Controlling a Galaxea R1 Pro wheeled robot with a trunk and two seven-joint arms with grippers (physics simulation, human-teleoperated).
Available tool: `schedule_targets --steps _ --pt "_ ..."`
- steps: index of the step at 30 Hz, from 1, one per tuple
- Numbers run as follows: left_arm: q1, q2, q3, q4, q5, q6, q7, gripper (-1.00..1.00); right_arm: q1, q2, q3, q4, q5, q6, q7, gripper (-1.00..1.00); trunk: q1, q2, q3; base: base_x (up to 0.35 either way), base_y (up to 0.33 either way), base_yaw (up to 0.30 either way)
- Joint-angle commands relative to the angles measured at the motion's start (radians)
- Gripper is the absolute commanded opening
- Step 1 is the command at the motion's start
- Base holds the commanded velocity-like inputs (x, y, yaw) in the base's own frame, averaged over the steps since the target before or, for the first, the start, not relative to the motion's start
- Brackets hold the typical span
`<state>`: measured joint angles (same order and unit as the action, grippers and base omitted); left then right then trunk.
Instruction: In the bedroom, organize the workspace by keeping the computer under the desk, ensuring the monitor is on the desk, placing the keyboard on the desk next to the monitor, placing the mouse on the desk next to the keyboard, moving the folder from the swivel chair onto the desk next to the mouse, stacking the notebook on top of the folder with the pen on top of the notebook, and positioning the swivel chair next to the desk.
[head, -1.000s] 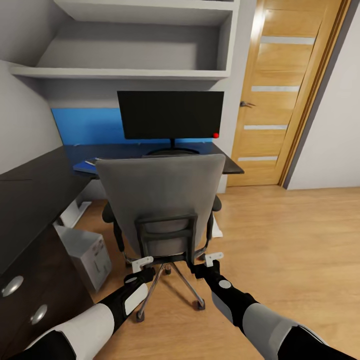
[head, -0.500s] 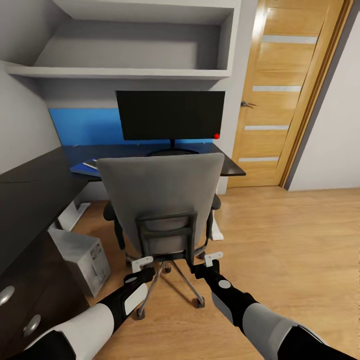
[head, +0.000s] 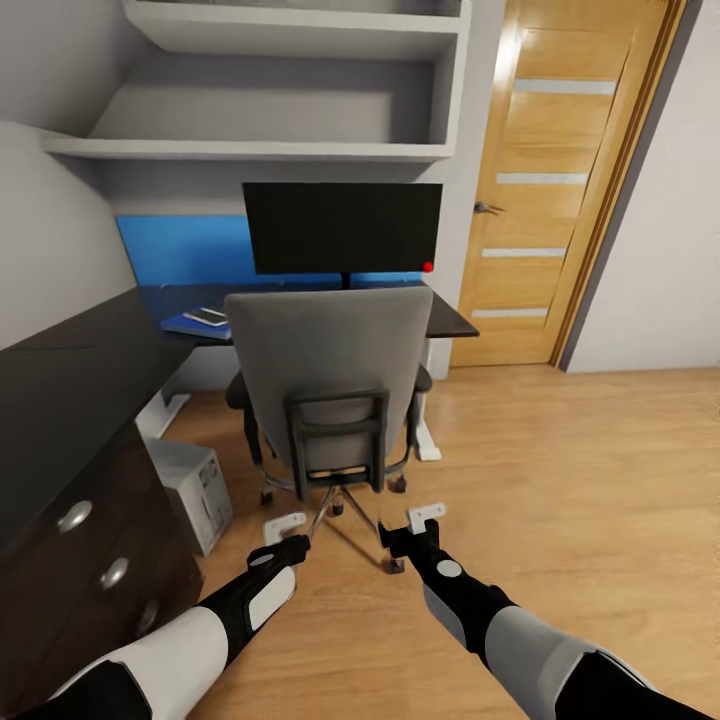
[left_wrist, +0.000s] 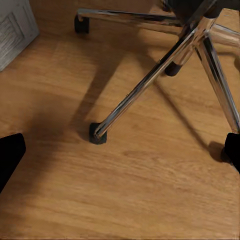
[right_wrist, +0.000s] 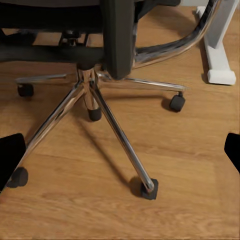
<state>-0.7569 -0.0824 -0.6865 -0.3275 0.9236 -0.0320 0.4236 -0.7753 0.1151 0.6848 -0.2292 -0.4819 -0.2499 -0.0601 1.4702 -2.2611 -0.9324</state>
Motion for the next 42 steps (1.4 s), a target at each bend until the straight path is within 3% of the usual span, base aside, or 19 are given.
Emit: schedule_targets --steps 1,4,30,37,42 --pt "-0.001 0.0 -0.008 -0.001 0.009 -0.003 0.006 1.0 -0.001 0.0 0.009 0.001 -0.006 -0.003 -0.006 1.0 -0.001 0.0 -0.001 -0.336 0.0 0.0" --pt "-0.001 0.0 -0.009 -0.001 0.009 -0.003 0.007 1.0 -0.001 0.0 0.009 0.001 -0.006 -0.003 -0.006 1.0 -0.001 0.0 -0.001 -0.336 -0.05 0.0" --pt "-0.001 0.001 -0.009 -0.004 0.008 -0.005 0.009 1.0 -0.001 -0.004 0.006 0.001 -0.007 -0.006 -0.006 1.0 -0.1 0.182 0.081 -0.333 -0.016 0.0" --pt "-0.001 -0.004 -0.014 -0.009 0.008 -0.005 0.01 1.0 -0.001 -0.003 0.005 0.001 -0.011 -0.029 -0.01 1.0 -0.127 0.231 0.103 -0.101 0.0 0.0" --pt "-0.001 -0.013 -0.016 -0.01 0.01 0.0 0.009 1.0 -0.001 -0.026 -0.002 0.0 -0.042 -0.044 -0.048 1.0 -0.146 0.266 0.118 -0.004 0.0 0.0"
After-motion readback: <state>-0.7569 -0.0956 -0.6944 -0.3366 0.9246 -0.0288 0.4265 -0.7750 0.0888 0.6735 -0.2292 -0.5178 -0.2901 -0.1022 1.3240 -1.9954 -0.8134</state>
